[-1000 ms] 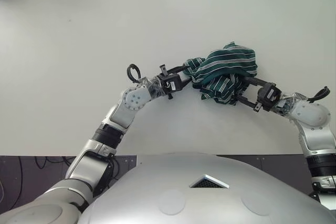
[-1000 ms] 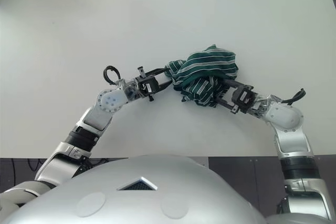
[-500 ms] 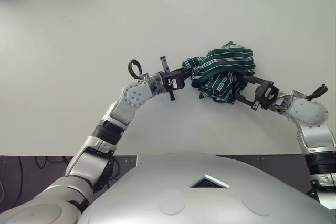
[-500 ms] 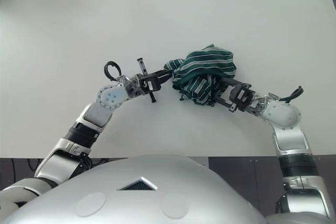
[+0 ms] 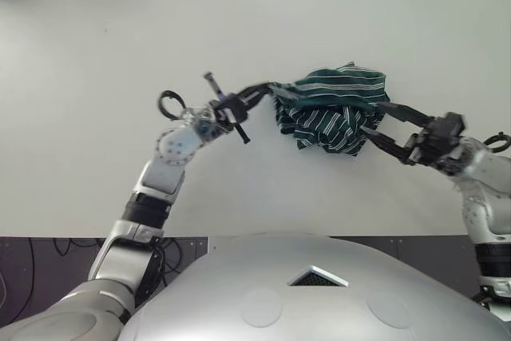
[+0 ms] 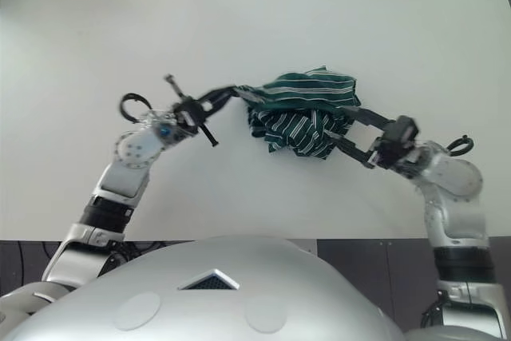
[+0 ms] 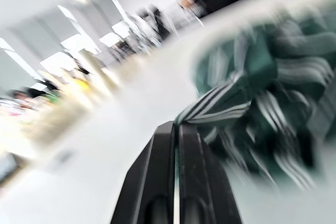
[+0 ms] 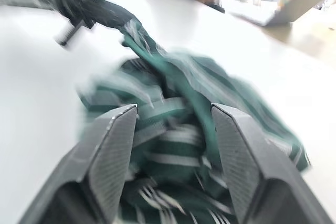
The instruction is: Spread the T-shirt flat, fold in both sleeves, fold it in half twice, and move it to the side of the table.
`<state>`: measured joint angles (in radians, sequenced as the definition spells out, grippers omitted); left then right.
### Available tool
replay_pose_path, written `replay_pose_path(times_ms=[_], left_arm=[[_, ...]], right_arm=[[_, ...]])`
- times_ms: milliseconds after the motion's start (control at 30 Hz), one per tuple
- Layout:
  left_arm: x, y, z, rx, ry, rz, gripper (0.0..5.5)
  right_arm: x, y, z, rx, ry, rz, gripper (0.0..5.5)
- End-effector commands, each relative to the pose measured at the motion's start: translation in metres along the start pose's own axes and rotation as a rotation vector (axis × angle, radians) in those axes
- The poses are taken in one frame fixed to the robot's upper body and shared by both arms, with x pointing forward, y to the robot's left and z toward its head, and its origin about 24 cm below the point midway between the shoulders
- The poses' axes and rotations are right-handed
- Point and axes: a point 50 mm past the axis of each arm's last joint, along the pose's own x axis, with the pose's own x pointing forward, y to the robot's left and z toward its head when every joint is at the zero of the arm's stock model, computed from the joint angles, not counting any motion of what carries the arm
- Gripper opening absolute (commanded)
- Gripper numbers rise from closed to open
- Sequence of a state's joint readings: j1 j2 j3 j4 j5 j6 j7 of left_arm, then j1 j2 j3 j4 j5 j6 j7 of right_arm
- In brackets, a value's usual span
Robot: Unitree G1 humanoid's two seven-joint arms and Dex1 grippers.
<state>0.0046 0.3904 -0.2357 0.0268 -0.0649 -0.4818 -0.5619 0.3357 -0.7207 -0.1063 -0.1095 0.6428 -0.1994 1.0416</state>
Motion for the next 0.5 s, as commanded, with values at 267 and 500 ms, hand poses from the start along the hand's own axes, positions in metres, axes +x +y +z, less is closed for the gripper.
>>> replay_pose_path(times_ms=[267,500], left_arm=[[-0.02,0.012,0.033,-0.051,-0.085,0.075,0.02],[-0.02,0.012,0.039,-0.055,-0.088,0.079,0.02]], right_arm=[[0.011,-0.01,0.003,-0.305,0.069,-0.07,2.59],[0.034,-0.021,-0.002,-0.452,0.089,-0.104,2.59]])
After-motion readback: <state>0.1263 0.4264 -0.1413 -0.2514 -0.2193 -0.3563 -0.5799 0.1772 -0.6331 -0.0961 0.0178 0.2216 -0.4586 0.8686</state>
